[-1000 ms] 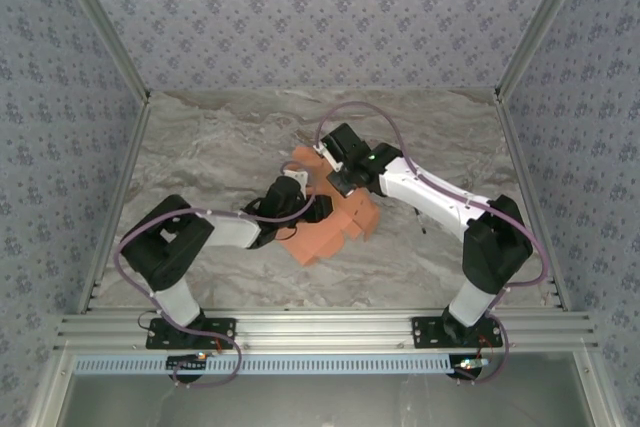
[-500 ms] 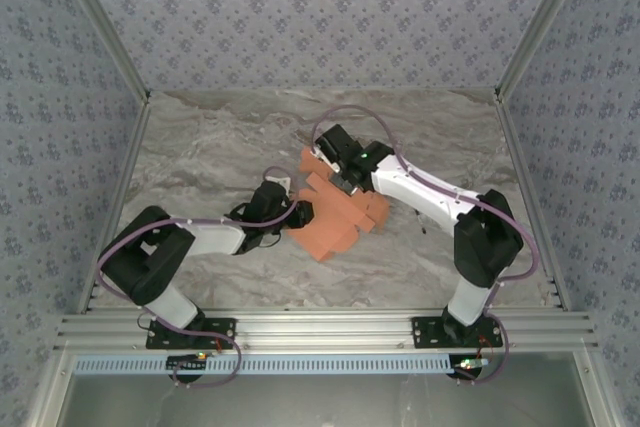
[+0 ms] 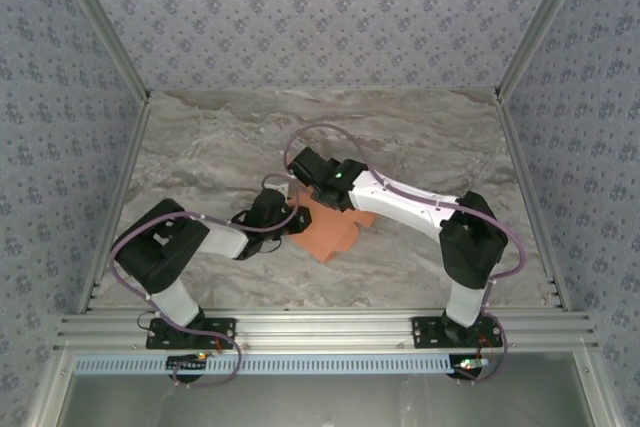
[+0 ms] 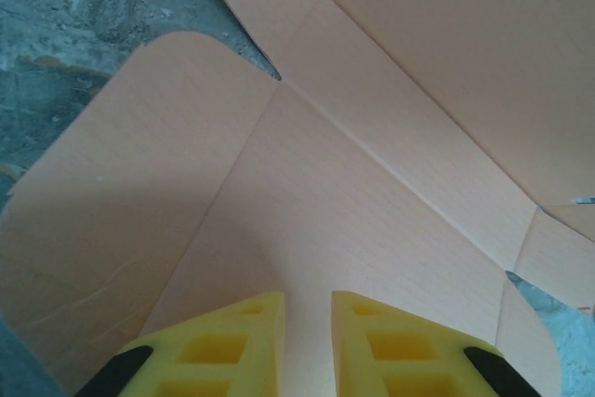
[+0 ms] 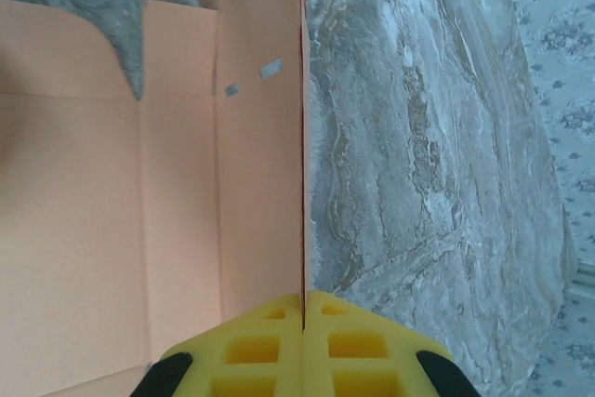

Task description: Fold the paper box

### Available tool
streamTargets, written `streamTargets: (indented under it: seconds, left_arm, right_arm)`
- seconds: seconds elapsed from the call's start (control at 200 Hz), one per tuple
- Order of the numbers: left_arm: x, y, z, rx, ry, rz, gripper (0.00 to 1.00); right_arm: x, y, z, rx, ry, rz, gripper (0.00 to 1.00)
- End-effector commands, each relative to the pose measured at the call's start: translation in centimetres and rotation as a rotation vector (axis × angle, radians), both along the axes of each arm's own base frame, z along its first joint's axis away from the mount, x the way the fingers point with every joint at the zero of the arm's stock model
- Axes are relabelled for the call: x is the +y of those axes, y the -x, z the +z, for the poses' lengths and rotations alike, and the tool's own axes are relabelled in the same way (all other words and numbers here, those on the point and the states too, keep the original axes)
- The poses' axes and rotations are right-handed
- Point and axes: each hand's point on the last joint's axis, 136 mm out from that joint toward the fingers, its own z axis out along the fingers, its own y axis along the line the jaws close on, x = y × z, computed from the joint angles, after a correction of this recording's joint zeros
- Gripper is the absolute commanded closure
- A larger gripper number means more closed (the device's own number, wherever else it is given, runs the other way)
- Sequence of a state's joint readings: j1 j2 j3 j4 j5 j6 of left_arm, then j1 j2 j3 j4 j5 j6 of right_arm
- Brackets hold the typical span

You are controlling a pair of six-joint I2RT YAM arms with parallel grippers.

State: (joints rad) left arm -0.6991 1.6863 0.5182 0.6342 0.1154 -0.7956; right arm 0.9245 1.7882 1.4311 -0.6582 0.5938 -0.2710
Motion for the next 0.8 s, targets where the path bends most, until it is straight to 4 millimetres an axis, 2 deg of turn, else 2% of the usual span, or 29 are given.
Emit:
streamTargets:
  seconds: [0.0, 0.175, 0.46, 0.795]
  left_arm:
    - [0.7, 1.2, -2.6, 0.073, -0.009, 0.011, 0.81]
    - [0.9, 1.3, -2.8, 0.073, 0.001, 0.017, 0.81]
    - [1.2, 1.5, -2.7, 0.064, 0.002, 0.022, 0.81]
    - [1.9, 1.2, -0.4, 0.019, -0.013, 0.032, 0.77]
  right_arm:
    - [0.7, 1.0, -1.0, -0.012, 0.036, 0.021, 1.00]
    - [1.2, 2.2, -2.5, -0.007, 0.044, 0.044, 1.00]
    - [1.3, 2.5, -4.0, -0.003, 0.018, 0.041, 1.00]
    - [-0.9, -0.2, -1.0, -0.112, 0.079, 0.040, 1.00]
